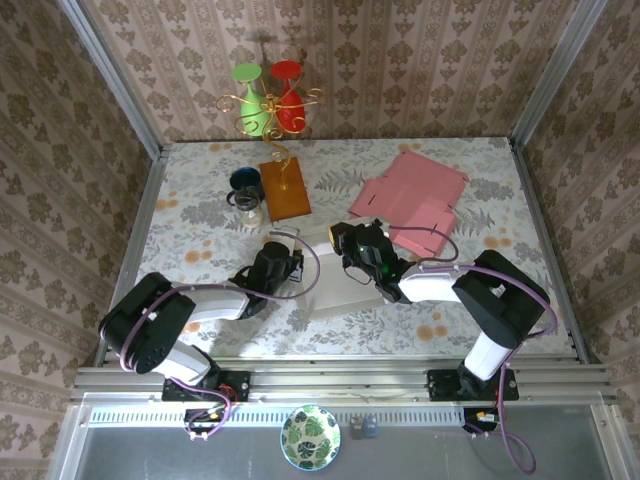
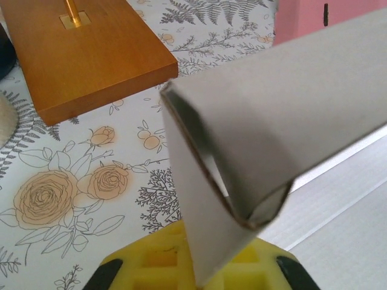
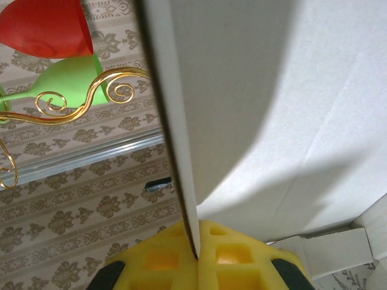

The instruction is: Fold the paper box

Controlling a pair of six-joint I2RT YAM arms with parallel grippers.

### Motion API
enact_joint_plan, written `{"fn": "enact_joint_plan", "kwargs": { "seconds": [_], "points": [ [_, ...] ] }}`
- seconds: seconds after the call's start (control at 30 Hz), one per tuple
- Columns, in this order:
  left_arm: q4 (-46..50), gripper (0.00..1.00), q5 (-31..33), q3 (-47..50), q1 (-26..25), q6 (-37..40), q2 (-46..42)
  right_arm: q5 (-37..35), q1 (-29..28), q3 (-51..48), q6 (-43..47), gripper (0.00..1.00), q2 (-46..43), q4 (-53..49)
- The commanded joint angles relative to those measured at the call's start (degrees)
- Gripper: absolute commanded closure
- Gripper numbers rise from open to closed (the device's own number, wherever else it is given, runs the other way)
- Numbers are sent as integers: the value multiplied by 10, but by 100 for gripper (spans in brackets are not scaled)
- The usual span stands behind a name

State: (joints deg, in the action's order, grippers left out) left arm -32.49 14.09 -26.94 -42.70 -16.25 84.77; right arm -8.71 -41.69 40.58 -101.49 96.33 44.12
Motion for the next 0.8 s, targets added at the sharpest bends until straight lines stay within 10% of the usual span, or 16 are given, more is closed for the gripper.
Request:
{"fn": "enact_joint_plan", "kwargs": {
  "seconds": [0.0, 0.43, 0.77],
  "points": [
    [-30, 100, -57, -6, -8, 24, -13, 46, -23, -2, -5, 100, 6, -100],
    [26, 100, 110, -72, -70, -26, 27, 27, -34, 43, -54, 100, -11, -184],
    [-12, 100, 98, -90, -71, -30, 57, 10, -50, 48, -80, 100, -23, -221]
  ]
}}
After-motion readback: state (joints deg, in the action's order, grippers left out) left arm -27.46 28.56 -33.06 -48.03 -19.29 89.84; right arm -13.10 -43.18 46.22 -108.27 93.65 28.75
